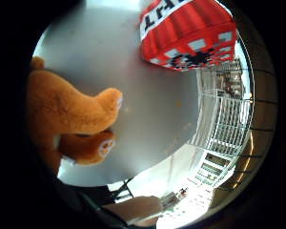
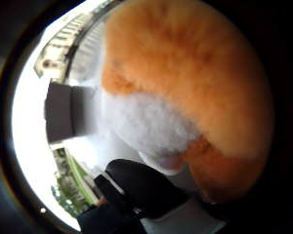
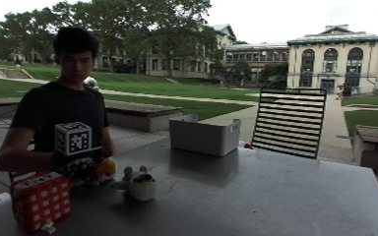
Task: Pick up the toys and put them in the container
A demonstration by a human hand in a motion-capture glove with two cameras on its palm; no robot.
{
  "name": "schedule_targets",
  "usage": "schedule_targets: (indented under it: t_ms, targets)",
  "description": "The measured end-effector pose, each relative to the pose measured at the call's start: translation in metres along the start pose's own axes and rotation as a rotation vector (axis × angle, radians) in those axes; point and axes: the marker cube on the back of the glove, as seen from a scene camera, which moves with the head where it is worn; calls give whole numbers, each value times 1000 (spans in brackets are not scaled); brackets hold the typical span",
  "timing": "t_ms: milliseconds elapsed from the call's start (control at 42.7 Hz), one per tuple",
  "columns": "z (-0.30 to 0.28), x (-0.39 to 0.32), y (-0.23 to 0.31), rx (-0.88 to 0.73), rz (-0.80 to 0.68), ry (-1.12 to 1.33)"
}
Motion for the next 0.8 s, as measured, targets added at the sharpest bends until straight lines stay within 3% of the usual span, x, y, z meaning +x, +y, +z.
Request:
schedule_targets:
  t_ms: [211, 562, 797]
  targets:
    - [27, 4, 3, -45, 5, -110]
    - [23, -1, 13, -66, 32, -189]
    - [0, -7, 7, -13, 27, -94]
